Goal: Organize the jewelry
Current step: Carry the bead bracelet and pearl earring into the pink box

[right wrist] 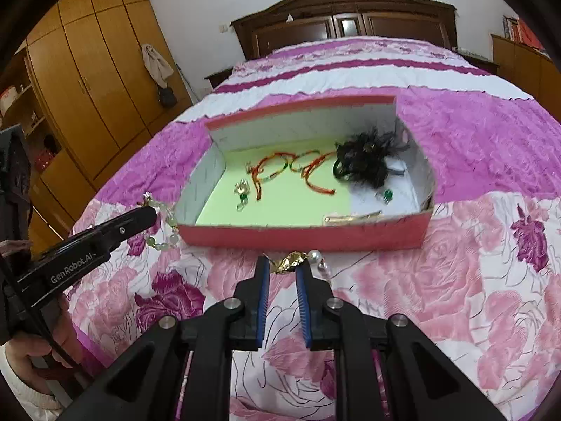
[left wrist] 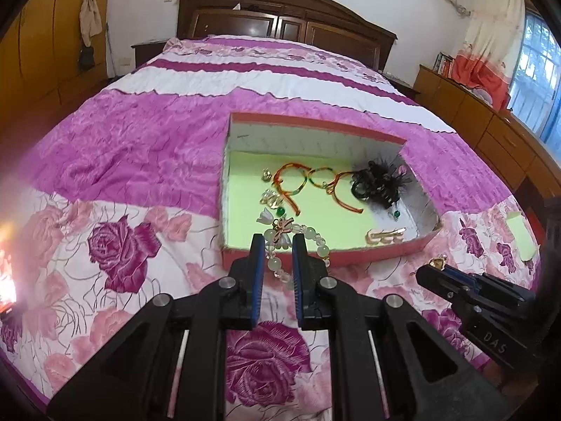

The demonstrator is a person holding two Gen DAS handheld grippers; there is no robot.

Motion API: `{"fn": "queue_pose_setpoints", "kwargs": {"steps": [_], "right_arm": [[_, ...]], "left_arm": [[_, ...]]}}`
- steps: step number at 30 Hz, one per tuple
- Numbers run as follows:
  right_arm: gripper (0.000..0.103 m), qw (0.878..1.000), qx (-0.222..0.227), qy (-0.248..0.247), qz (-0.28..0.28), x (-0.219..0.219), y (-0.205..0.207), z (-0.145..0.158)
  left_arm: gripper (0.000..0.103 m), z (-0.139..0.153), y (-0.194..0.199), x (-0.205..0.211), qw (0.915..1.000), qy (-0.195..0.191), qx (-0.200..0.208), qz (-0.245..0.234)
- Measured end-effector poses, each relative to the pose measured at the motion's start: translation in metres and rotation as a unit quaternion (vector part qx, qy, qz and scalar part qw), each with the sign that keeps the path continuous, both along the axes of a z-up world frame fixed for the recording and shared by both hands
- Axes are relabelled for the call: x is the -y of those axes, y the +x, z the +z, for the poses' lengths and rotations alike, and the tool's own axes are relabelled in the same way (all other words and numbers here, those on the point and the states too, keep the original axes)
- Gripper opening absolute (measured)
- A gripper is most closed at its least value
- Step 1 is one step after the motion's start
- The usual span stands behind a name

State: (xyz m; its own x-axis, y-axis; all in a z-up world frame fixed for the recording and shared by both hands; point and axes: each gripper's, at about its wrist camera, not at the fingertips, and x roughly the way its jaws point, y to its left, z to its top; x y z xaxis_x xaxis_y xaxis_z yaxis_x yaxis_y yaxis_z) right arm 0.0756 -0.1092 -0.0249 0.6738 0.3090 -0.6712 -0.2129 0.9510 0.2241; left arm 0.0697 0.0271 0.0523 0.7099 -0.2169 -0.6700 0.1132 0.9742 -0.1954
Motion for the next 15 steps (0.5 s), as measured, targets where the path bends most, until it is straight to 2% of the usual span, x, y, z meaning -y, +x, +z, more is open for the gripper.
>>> {"fn": "queue_pose_setpoints", "kwargs": {"steps": [15], "right_arm": [[0.017,0.997,0.077,-0.004,-0.005,0.006,0.031,0.024]], "left_arm": [[0.007,0.005,0.034,0.022,0.9994,0.001,0.033,0.006]]}}
